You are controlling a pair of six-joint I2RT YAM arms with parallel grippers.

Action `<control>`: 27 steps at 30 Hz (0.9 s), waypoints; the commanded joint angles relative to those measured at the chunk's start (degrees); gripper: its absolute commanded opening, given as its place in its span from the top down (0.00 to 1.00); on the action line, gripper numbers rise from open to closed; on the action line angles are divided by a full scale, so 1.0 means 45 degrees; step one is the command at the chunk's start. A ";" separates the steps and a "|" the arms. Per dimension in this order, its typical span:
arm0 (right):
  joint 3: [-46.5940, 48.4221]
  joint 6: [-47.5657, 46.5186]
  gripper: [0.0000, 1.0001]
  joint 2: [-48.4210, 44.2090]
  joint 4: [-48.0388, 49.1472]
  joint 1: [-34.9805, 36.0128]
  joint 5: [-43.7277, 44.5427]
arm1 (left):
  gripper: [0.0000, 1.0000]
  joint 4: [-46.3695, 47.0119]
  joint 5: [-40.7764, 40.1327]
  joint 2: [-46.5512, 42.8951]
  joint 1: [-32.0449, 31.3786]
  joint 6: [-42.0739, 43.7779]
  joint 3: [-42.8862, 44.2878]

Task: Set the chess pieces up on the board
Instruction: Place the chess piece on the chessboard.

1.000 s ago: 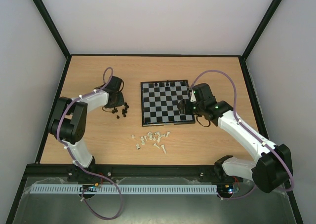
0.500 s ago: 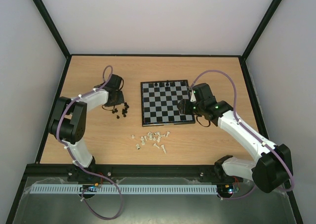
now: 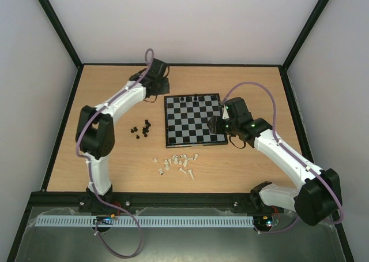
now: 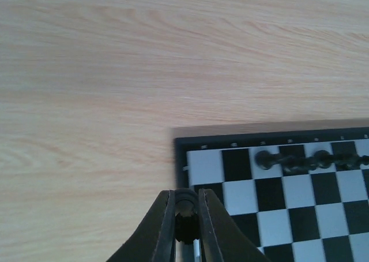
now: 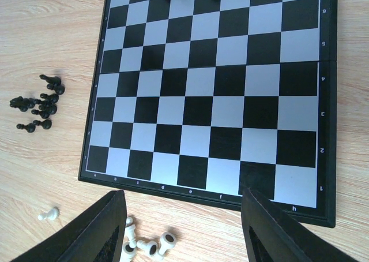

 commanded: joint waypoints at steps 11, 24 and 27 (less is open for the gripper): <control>-0.0144 -0.0084 0.44 -0.0204 -0.0008 0.0085 -0.0030 | 0.97 -0.1625 0.0612 0.3924 -0.0998 0.0104 0.3661; -0.0211 -0.0101 0.44 -0.0152 0.0116 0.0095 -0.0262 | 0.97 -0.1801 -0.0014 0.4756 -0.0814 0.0127 0.4049; -0.0213 -0.0101 0.44 -0.0105 0.0126 0.0090 -0.0262 | 0.97 -0.1766 0.0073 0.4904 -0.0702 0.0152 0.4111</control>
